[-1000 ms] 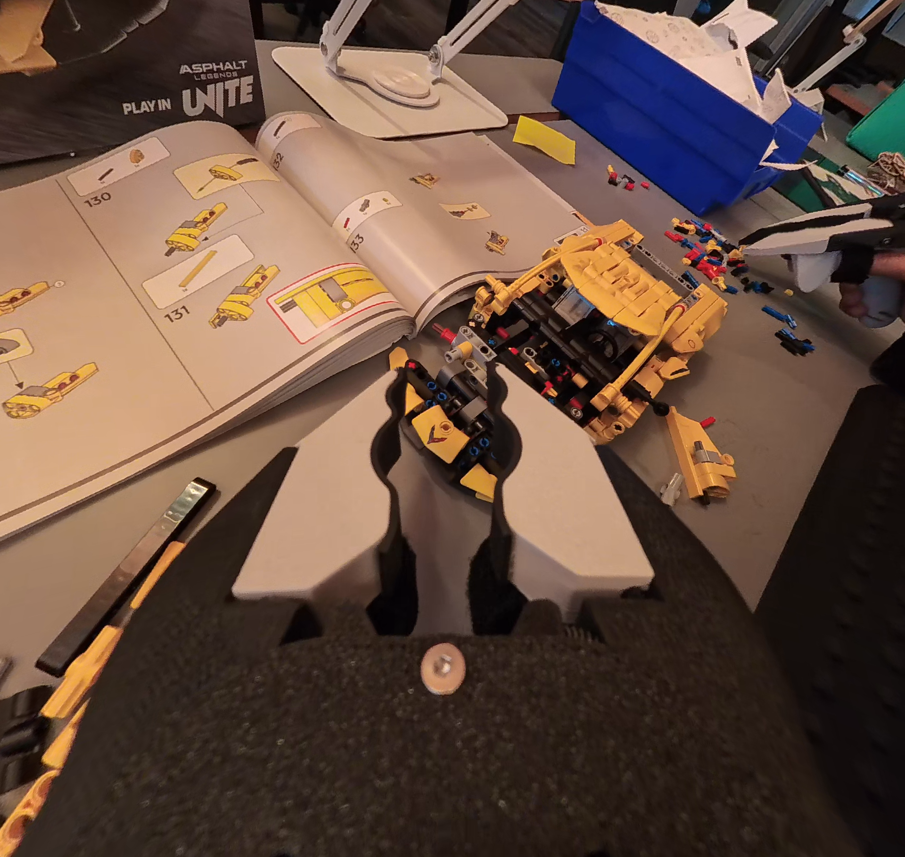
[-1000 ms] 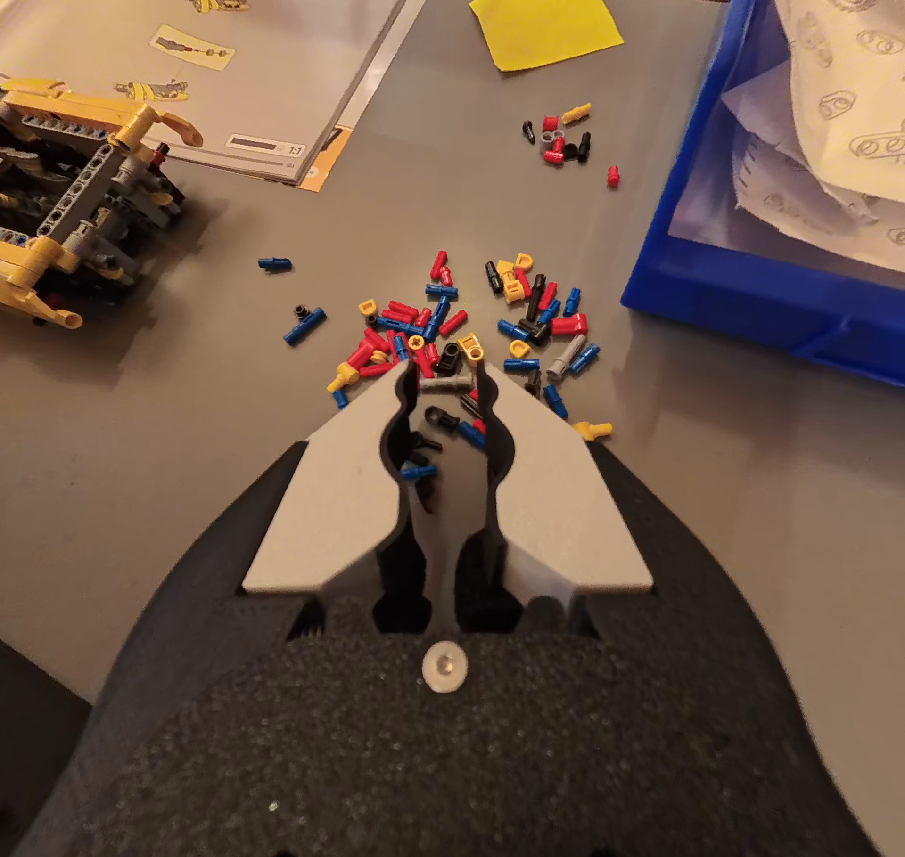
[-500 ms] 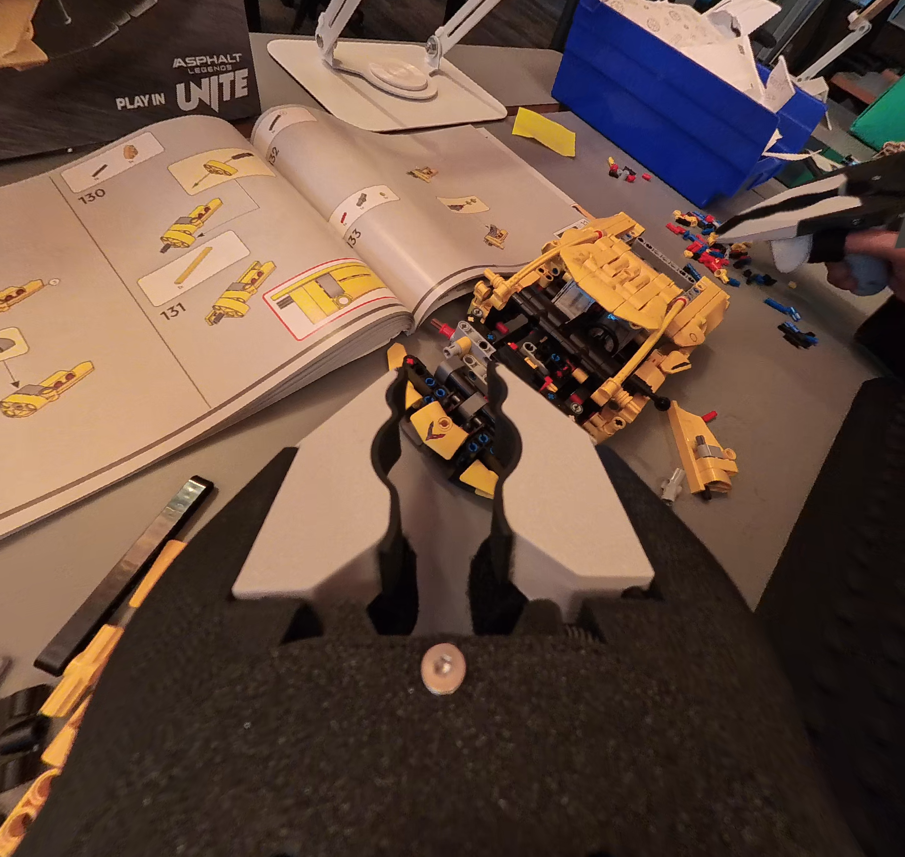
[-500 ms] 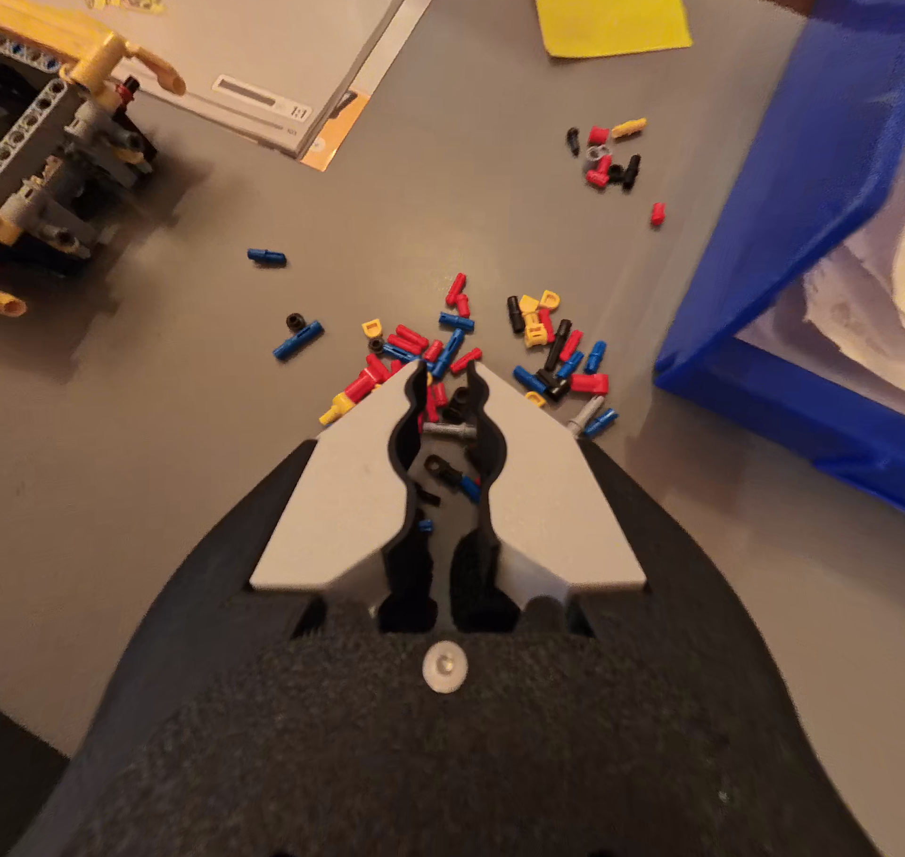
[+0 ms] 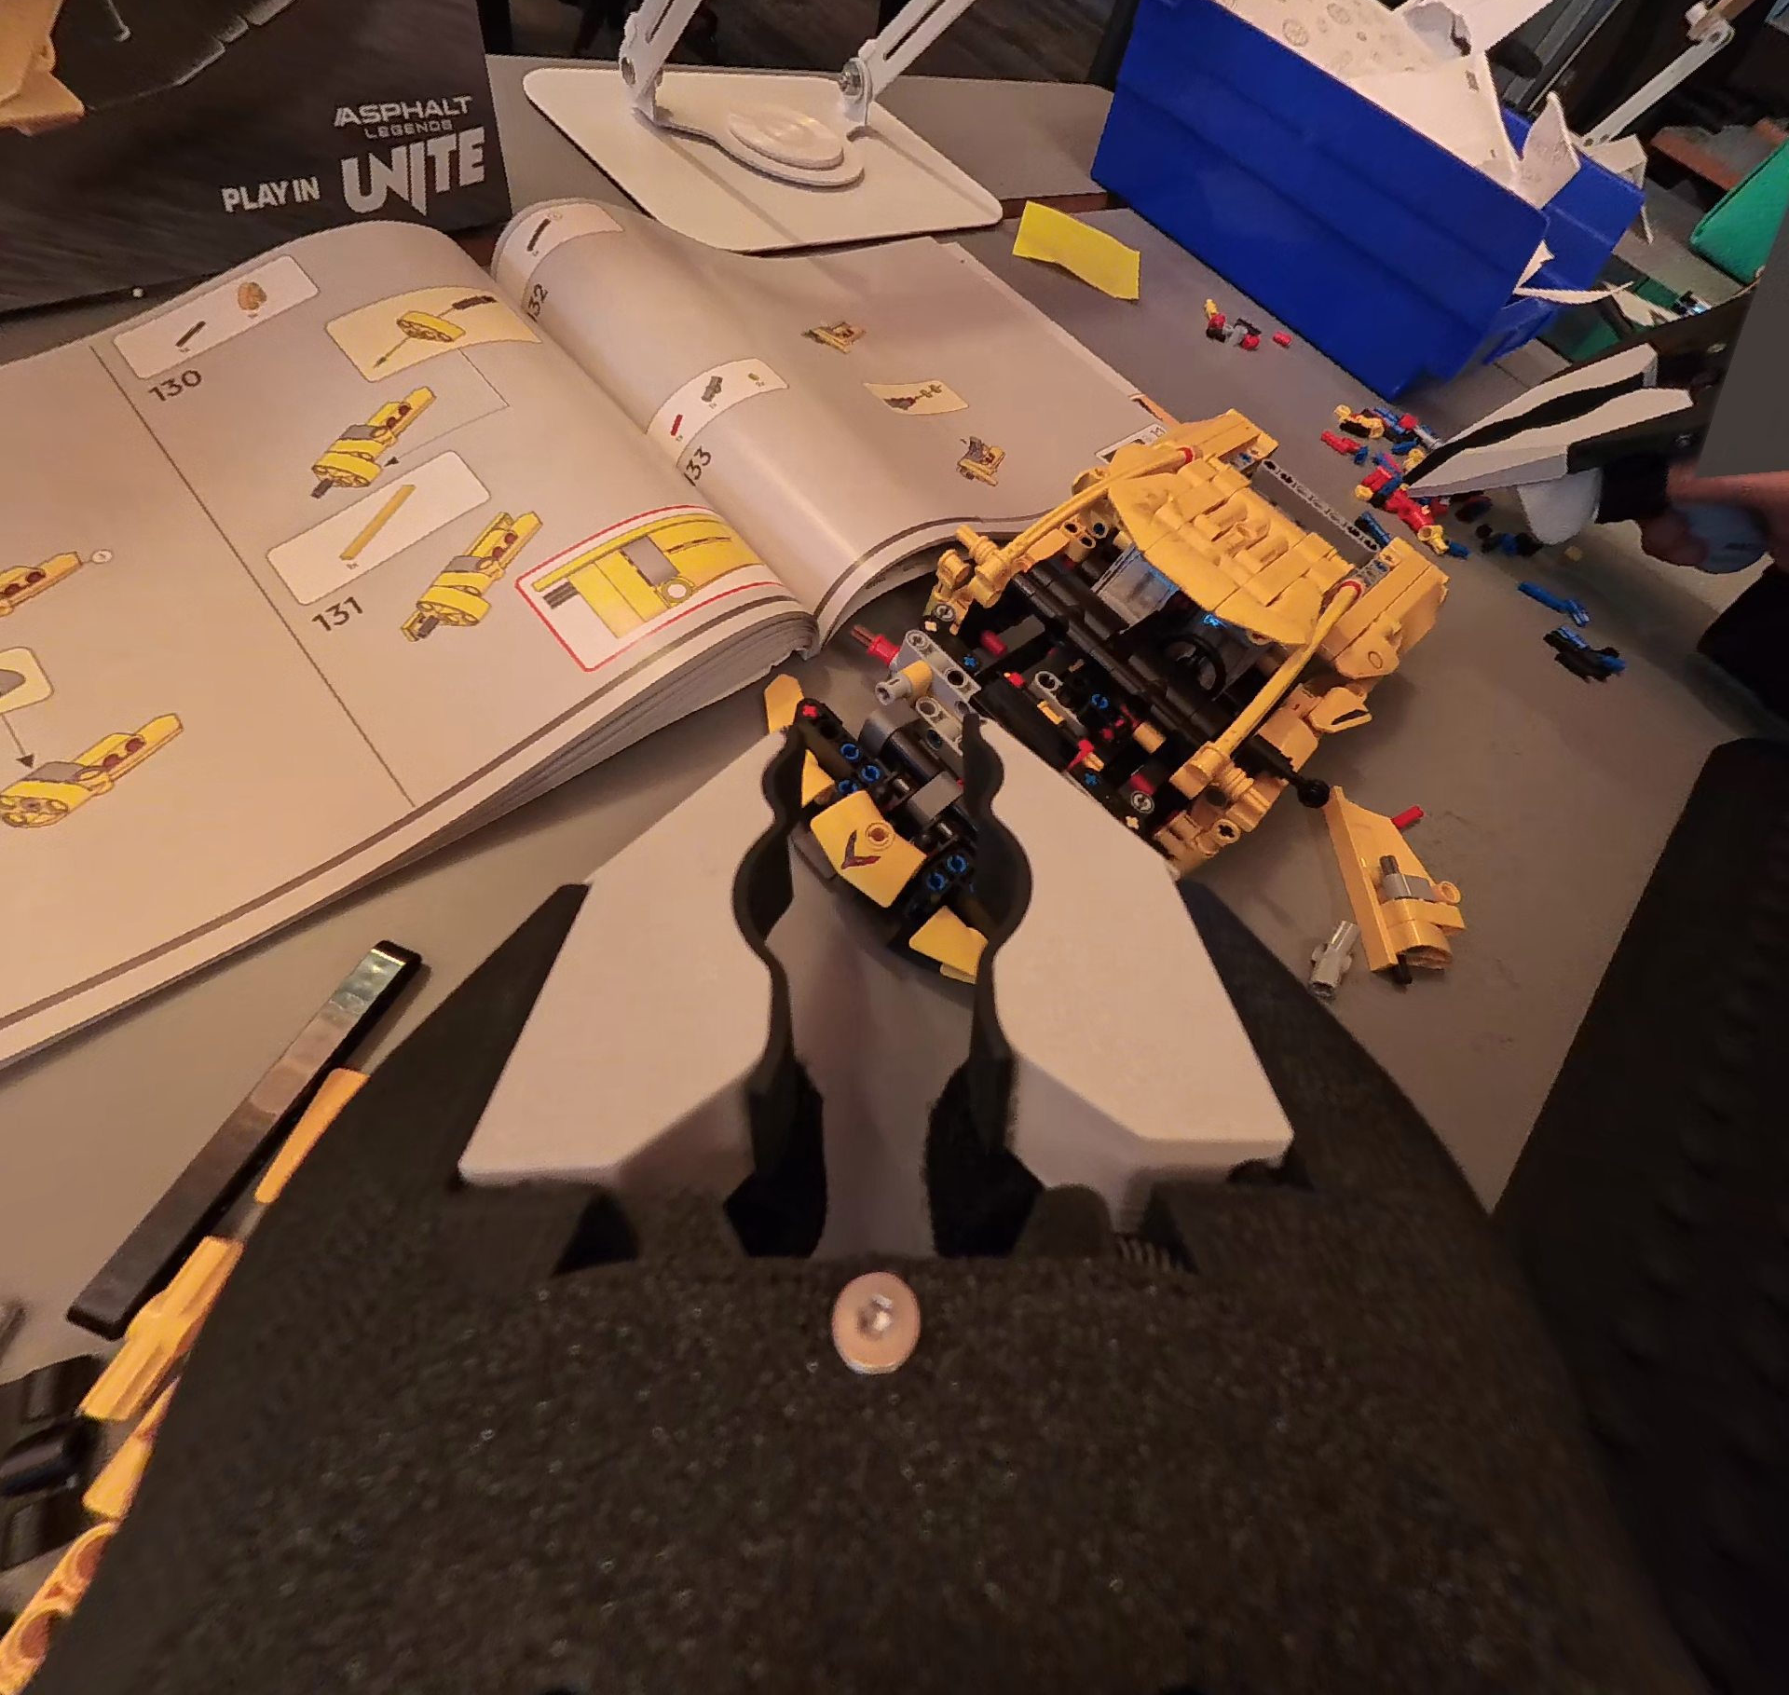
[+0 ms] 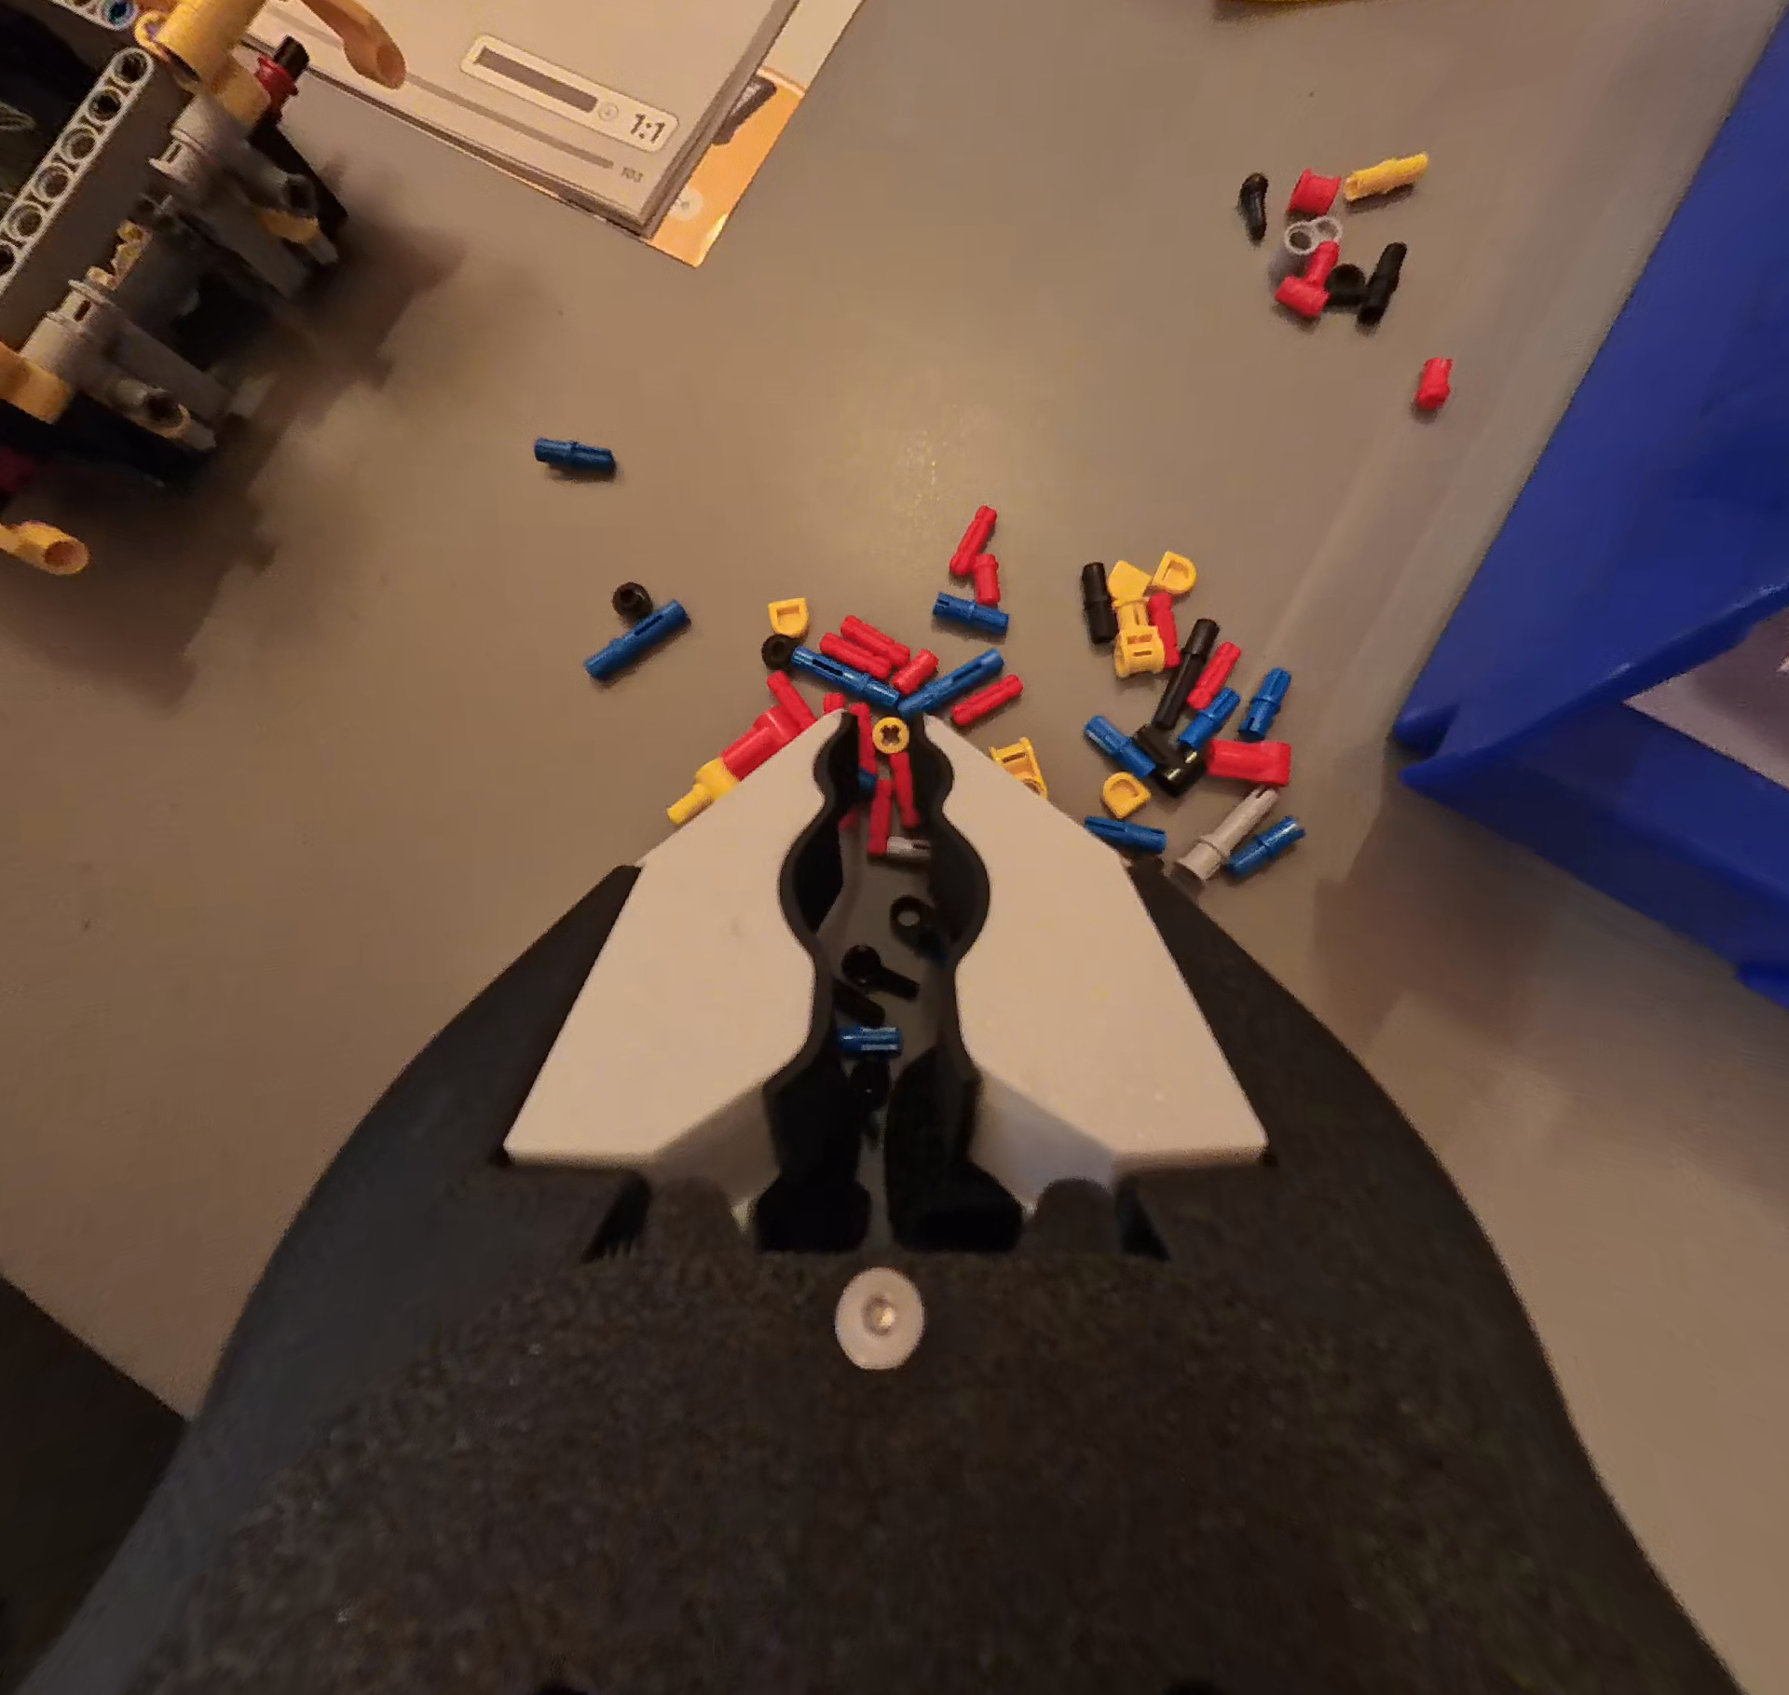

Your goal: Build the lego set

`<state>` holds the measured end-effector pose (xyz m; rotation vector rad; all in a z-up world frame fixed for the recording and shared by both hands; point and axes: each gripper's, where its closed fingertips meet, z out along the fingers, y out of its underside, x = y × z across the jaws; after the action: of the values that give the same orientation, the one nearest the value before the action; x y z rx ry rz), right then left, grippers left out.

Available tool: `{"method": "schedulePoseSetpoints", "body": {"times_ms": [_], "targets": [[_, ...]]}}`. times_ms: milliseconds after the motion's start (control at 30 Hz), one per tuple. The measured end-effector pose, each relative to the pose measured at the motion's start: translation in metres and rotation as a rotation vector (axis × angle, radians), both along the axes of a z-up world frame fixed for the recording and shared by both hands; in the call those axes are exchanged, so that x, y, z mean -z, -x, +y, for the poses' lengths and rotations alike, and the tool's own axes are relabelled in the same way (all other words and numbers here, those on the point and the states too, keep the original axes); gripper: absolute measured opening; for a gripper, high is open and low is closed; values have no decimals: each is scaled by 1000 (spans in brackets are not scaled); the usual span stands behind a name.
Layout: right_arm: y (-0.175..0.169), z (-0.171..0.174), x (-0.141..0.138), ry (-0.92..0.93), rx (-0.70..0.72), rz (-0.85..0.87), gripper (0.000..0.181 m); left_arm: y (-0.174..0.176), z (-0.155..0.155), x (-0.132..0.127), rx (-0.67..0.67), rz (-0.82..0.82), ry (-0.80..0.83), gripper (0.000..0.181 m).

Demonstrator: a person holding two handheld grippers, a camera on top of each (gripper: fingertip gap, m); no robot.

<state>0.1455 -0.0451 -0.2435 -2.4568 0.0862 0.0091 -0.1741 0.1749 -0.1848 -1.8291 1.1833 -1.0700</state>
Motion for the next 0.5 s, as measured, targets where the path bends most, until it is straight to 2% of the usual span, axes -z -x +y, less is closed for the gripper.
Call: {"method": "schedulePoseSetpoints", "body": {"times_ms": [133, 200, 500], "targets": [[0, 0, 0, 0, -1, 20, 8, 0, 0, 0, 1, 2, -3, 32], [0, -1, -2, 1, -6, 23, 0, 0, 0, 0, 0, 3, -4, 32], [0, -7, -27, -47, -15, -49, 0, 0, -1, 0, 2, 4, -4, 32]]}}
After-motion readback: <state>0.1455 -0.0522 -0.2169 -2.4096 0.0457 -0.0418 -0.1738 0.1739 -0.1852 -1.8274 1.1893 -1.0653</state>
